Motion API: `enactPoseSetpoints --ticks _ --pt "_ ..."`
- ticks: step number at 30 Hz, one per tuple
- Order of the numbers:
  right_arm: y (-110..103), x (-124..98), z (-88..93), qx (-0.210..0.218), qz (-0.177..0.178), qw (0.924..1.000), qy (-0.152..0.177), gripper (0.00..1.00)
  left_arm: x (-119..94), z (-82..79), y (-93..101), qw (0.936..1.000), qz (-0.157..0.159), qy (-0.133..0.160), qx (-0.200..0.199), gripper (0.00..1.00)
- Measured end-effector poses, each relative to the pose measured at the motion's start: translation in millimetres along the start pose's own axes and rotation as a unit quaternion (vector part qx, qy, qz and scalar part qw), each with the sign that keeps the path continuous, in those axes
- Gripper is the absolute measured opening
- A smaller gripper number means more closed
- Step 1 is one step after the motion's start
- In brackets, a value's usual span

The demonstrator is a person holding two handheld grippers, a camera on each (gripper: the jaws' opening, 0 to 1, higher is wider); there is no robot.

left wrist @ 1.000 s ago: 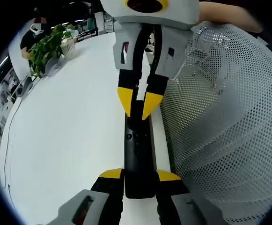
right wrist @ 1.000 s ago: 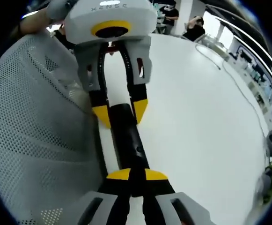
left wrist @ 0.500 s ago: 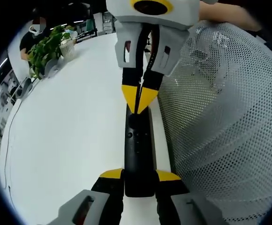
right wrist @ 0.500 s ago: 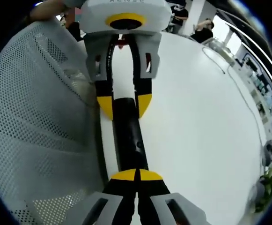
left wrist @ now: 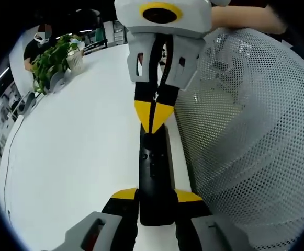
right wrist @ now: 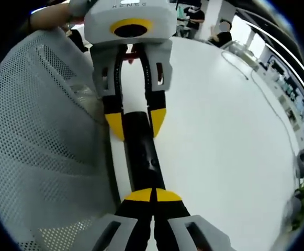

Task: Press the specified remote control buttons in sequence, fully releasing each button before pressing the next.

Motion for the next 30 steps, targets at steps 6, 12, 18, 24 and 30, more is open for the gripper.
enactPoseSetpoints --ticks 6,12,18,24,30 --pt "-2 2 -6.3 -0.012 -0.009 0.9998 0.016 0.0 0 -0.7 -0.1 1.0 0.0 -0.004 -0.003 0.25" --pt "-5 3 -10.3 -0.031 -0.007 0.9995 0.004 0.0 0 0.5 -0.1 1.0 0.001 0.002 -0.006 0.25" --pt "-2 4 -8.3 -0.002 -0.017 0.9998 0.014 0.0 0 -0.3 -0.3 1.0 0.001 0.0 -0.003 0.25" --pt "-5 4 -10.6 -0.027 -0.006 0.9996 0.01 0.0 0 -0.4 -0.2 1.0 0.0 0.0 -0.005 0.25" --pt "-4 4 -14.8 -0.028 -0.002 0.9994 0.019 0.0 0 0.0 0.2 1.0 -0.001 0.002 -0.008 0.25"
Point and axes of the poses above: the point that each gripper's makers call its tool centre point, and the gripper's own axes: x roughly forward along the fingers, y roughly to its right, z roughly out of its underside, the point moved 10 cm from there along -x, roughly backward along the fingers, and after that the axes turned 11 degrees about -y, right-handed, at the moved point
